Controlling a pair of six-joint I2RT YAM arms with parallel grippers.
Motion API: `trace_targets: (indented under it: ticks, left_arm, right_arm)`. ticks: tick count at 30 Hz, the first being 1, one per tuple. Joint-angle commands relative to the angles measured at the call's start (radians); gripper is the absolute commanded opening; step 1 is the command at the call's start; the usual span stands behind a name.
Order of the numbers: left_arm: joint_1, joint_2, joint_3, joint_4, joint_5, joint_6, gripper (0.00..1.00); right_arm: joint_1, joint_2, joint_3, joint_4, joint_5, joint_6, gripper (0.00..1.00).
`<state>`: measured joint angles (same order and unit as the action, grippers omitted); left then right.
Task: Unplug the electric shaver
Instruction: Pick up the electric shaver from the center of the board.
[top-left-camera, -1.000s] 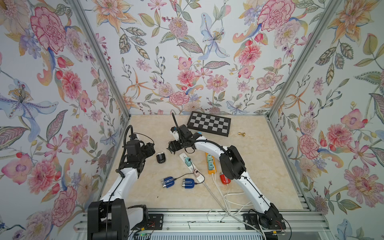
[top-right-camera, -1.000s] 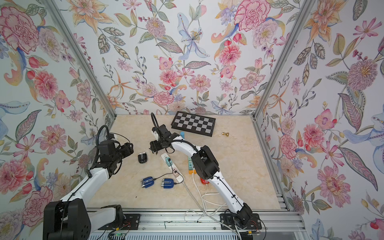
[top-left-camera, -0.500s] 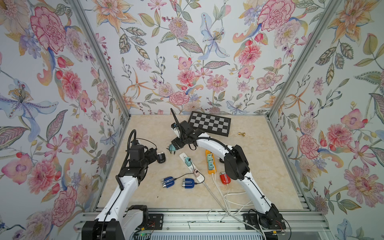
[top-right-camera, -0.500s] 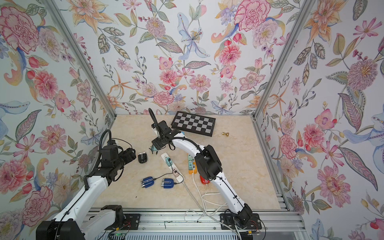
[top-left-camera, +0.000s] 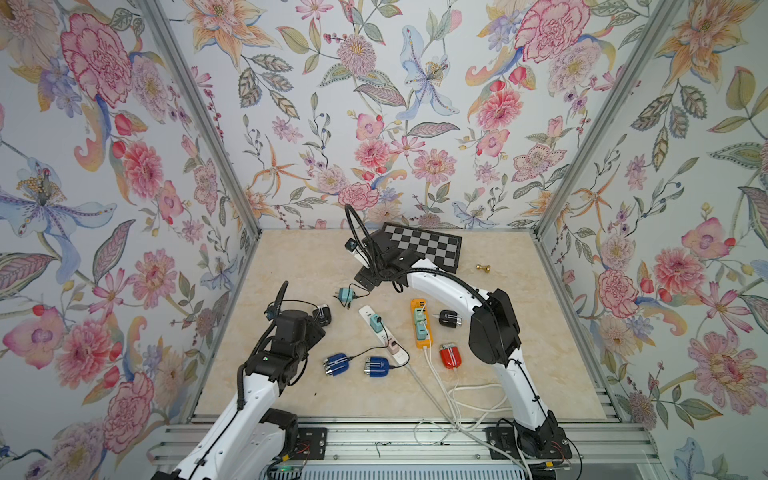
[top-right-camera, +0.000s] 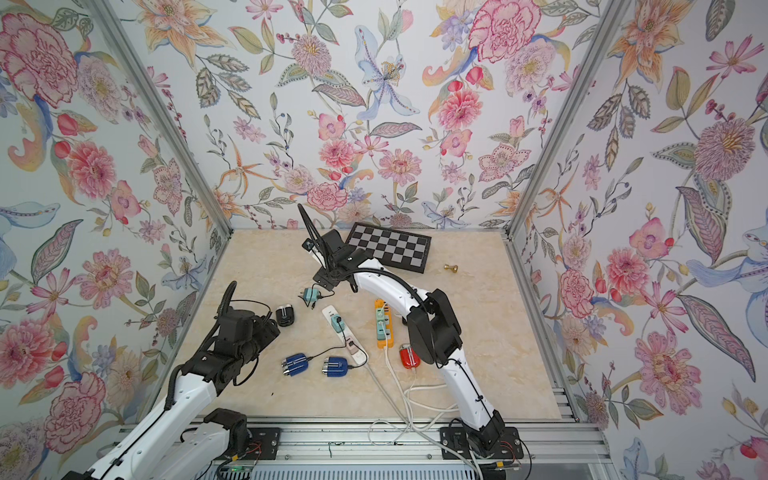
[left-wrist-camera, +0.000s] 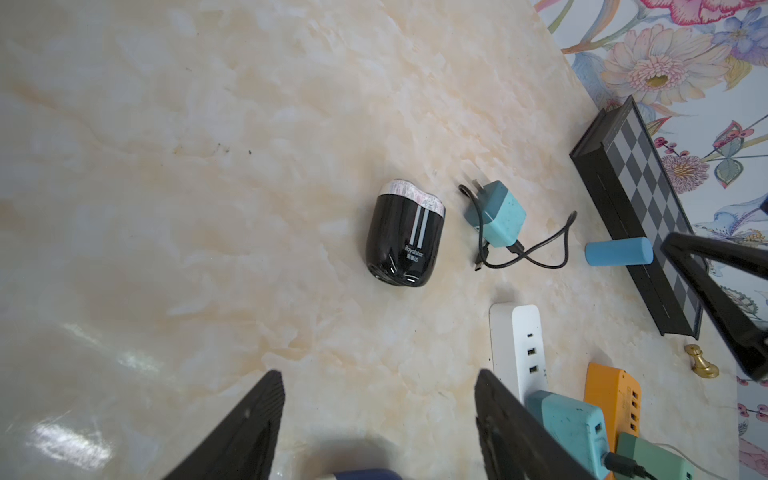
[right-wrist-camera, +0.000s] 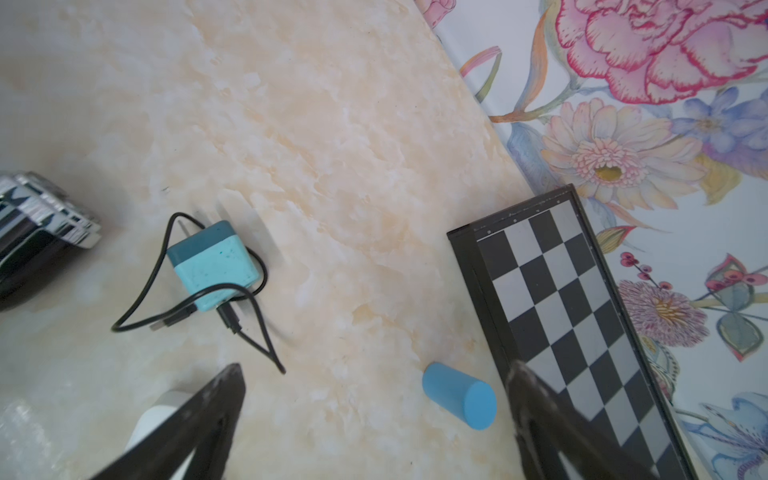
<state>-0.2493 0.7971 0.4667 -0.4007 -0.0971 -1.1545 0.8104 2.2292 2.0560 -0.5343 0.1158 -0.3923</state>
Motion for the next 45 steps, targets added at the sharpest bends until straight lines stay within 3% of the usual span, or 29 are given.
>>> trace_targets:
  ticks: [1, 6, 11, 16, 22, 27, 30, 38, 45]
  left_arm:
    - [-0.005, -0.032, -0.010, -0.095, -0.103, -0.124, 0.75]
    - [-0.004, 0.032, 0.035, -0.133, -0.151, -0.101, 0.75]
    - [0.004, 0.037, 0.034, -0.132, -0.179, -0.136, 0.80]
    - [0.058, -0.019, -0.013, -0.092, -0.134, -0.159, 0.80]
    - [0.147, -0.057, -0.030, -0.096, -0.091, -0.102, 0.81]
    - [0.192, -0.108, -0.040, -0.114, -0.086, -0.052, 0.81]
    - [0.193, -0.114, -0.043, -0.105, -0.075, -0.043, 0.81]
    - [0.193, -0.132, -0.042, -0.122, -0.083, -0.021, 0.81]
    - [0.198, -0.140, -0.035, -0.131, -0.082, -0.009, 0.81]
  right_arm:
    - [-0.010, -0.158, -0.119, -0.015, -0.227, -0.123, 0.96]
    - [0.000, -0.318, -0.339, -0.015, -0.541, -0.229, 0.88]
    - [0.109, -0.358, -0.477, -0.015, -0.582, -0.374, 0.89]
    - [0.179, -0.248, -0.467, -0.015, -0.684, -0.402, 0.86]
    - [0.249, -0.105, -0.421, -0.012, -0.700, -0.421, 0.81]
    - [0.276, -0.027, -0.373, 0.012, -0.571, -0.402, 0.80]
    - [0.273, -0.026, -0.379, 0.079, -0.568, -0.367, 0.81]
    - [0.285, -0.037, -0.392, 0.152, -0.563, -0.347, 0.95]
    - [0.304, 0.005, -0.356, 0.163, -0.629, -0.313, 0.98]
